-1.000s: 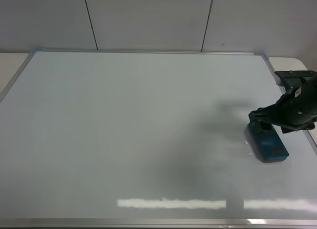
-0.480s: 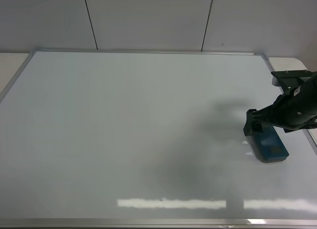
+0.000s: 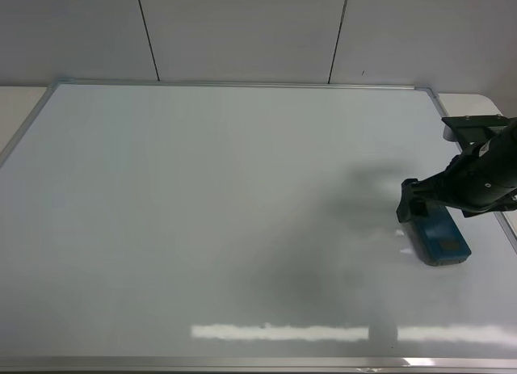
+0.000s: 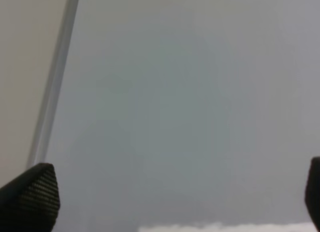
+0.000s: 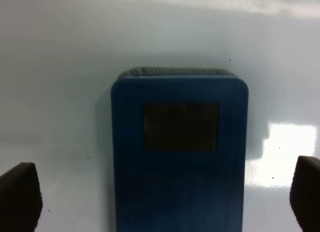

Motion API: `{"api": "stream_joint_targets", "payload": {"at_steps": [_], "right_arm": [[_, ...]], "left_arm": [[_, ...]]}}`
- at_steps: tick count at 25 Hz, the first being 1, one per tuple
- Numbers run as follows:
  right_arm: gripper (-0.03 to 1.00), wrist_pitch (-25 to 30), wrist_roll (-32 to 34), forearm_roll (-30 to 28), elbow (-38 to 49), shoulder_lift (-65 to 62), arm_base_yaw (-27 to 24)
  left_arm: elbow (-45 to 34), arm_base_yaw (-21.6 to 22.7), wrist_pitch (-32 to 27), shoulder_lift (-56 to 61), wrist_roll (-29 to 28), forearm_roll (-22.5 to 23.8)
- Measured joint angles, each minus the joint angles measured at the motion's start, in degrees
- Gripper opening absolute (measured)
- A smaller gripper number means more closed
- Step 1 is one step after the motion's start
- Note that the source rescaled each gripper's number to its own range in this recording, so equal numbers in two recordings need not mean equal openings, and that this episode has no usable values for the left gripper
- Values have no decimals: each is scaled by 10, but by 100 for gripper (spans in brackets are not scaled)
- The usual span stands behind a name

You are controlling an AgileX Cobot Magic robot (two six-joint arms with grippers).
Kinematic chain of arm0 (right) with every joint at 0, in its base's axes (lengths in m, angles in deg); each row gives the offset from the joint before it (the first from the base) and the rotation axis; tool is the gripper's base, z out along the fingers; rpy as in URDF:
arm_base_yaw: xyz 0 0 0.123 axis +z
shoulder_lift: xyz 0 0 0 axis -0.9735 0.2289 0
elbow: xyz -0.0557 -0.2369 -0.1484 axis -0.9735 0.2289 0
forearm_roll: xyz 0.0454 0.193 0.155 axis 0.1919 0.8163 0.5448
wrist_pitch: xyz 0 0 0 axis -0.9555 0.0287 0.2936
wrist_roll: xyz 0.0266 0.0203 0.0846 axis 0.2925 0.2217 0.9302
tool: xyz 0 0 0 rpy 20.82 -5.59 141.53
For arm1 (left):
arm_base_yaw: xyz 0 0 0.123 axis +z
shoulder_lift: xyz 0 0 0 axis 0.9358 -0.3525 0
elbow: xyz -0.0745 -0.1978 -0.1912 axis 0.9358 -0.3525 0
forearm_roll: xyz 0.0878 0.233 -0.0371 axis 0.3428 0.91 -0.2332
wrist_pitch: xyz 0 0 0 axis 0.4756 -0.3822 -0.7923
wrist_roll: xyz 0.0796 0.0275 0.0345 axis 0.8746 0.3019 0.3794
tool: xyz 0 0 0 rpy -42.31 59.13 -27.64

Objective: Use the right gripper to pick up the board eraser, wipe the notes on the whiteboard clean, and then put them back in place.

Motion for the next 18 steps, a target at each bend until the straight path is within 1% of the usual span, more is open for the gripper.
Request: {"api": "stream_joint_targets", "payload": {"at_steps": [3, 6, 9, 12, 15, 18], "right_arm": [[100, 3, 0, 3, 0, -8, 0], [100, 14, -6, 23, -12, -30, 0], [100, 45, -25, 54, -48, -74, 0], [100, 95, -49, 79, -99, -131, 0], [100, 138, -59, 84, -145, -199, 0], [100, 149, -60, 84, -170, -275, 0]], "left_arm": [[0, 0, 0, 0, 0, 0], [0, 0, 0, 0, 0, 0], [0, 0, 0, 0, 0, 0], [0, 0, 0, 0, 0, 0], [0, 0, 0, 0, 0, 0], [0, 0, 0, 0, 0, 0]]}}
